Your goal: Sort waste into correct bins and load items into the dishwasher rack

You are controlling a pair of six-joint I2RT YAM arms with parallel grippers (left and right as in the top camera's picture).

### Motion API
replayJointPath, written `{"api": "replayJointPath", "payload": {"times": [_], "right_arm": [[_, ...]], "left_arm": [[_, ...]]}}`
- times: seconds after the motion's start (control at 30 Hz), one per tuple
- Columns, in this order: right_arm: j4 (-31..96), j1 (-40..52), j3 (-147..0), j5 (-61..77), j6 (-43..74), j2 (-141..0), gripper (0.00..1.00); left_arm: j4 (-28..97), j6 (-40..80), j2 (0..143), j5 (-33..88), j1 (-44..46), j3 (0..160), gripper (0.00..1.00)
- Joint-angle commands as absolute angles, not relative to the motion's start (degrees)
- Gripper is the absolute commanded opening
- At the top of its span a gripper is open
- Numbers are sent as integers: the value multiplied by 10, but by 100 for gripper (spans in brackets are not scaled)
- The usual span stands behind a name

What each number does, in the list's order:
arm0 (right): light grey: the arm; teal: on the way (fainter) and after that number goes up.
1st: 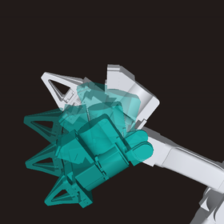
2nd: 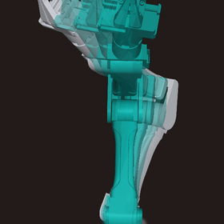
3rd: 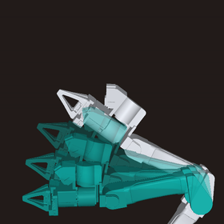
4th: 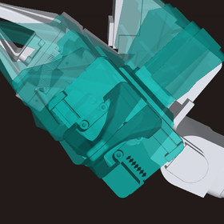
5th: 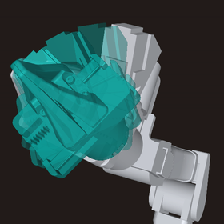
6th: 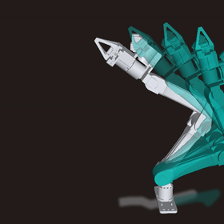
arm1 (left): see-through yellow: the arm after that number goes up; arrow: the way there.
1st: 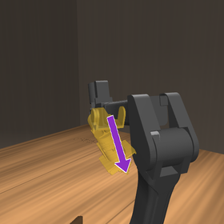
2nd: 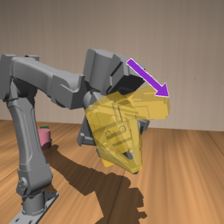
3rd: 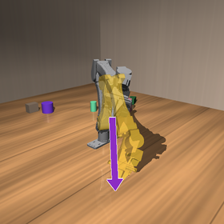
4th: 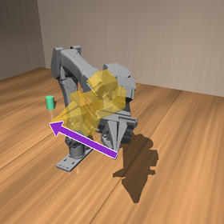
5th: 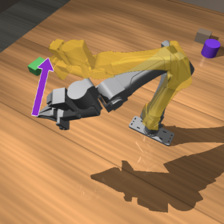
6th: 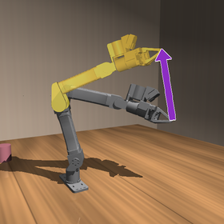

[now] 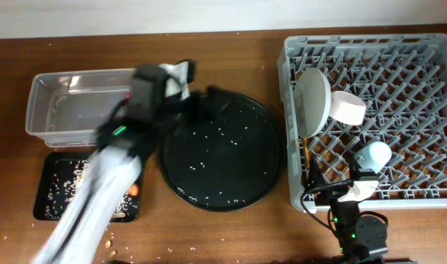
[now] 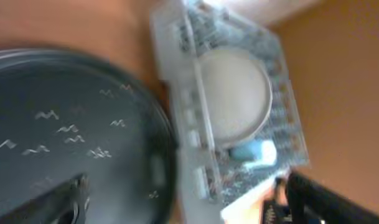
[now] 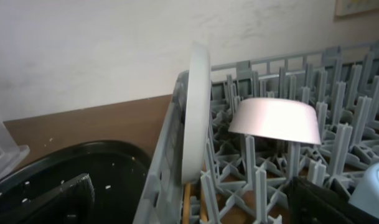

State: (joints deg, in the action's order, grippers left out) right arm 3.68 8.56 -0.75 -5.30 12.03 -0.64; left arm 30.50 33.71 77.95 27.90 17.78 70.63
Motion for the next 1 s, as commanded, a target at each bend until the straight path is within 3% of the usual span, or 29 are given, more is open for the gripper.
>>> {"api": "replayJointPath", "payload": {"times": [0.0,0.13,0.37,0.47,0.57,0.8,0.97], "right_arm": [[40,82,-3,-56,125,-2,98],[40,82,-3,-56,125,-2,98],[41,82,-3,-56,125,-2,98],[40,82,-3,-56,125,-2,98],[40,82,-3,-56,125,-2,98],[41,82,-3,-56,125,-2,98],[41,82,-3,-56,125,-2,98]], "left_arm": [[463,223,590,64,117,714,99],[632,223,404,-65,84,714,99],[758,224,396,-83,84,712,99],[637,221,375,-161,88,645,99],[392,141,236,-113,88,420,99],[208,134,1,-102,88,99,99],[86,134,3,-73,88,25,99]]}}
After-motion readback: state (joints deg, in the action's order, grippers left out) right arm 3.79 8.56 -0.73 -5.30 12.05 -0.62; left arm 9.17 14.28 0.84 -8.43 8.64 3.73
